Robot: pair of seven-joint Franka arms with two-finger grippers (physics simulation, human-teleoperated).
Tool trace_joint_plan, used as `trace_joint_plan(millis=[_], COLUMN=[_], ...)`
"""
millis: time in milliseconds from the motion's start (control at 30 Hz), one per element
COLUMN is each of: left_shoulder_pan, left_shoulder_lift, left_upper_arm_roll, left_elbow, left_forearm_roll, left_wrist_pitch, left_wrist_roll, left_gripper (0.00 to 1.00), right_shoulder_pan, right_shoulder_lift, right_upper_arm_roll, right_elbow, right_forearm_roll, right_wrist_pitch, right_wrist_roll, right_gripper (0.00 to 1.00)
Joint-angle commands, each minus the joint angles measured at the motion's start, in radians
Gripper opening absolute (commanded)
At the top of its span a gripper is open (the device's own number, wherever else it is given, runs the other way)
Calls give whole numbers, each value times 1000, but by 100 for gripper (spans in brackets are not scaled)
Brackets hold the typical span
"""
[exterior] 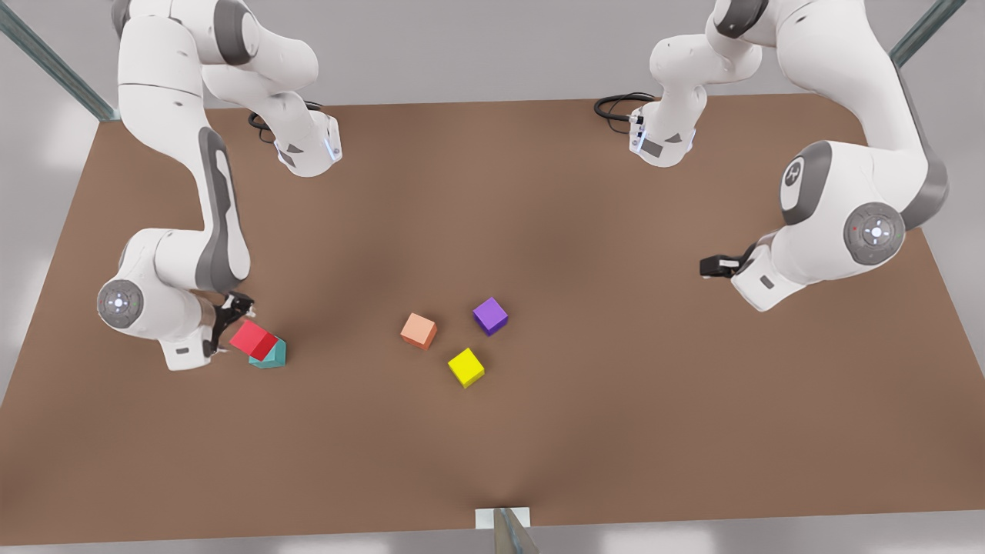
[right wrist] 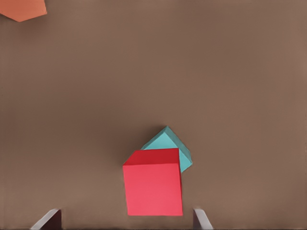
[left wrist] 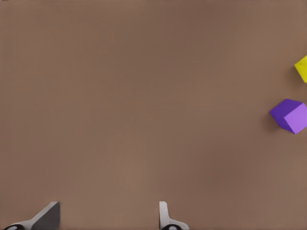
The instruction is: Pick up red wooden cube and pass to hand red wooden cube and place in blue wooden cube
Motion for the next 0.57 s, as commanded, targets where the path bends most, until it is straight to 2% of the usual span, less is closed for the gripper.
trace_joint_plan(millis=[0, 33, 100, 167, 200, 233, 367, 400, 533], left_shoulder_pan=[-3, 0, 3, 1, 1, 1, 0, 0, 0], left_shoulder_lift=[0, 1, 6, 6, 6, 6, 6, 6, 6], left_upper_arm_roll=[-1, -1, -1, -1, -1, -1, -1, -1, -1], left_elbow=[0, 0, 0, 0, 0, 0, -2, 0, -2], left_forearm_roll=[1, 1, 1, 1, 1, 1, 0, 0, -3], left_wrist_pitch=[17, 17, 17, 17, 17, 17, 18, 18, 24], left_wrist_roll=[-18, -18, -18, -18, -18, -18, -18, -18, -18], left_gripper=[100, 100, 100, 100, 100, 100, 100, 100, 100], right_shoulder_pan=[-8, -10, -6, -26, -54, -114, -186, -194, -194], right_shoulder_lift=[19, 53, 61, 48, 9, -53, -154, -195, -199], right_upper_arm_roll=[0, 0, -4, 0, 48, 156, 223, 225, 225], right_elbow=[85, 126, 180, 396, 418, 418, 390, 320, 309], right_forearm_roll=[5, 6, 5, -32, -98, -161, -162, -162, -159], right_wrist_pitch=[-329, -335, -342, -620, -631, -629, -623, -611, -591], right_wrist_roll=[779, 974, 1096, 1146, 1152, 1154, 1151, 1156, 1154], right_gripper=[100, 100, 100, 100, 100, 100, 100, 100, 100])
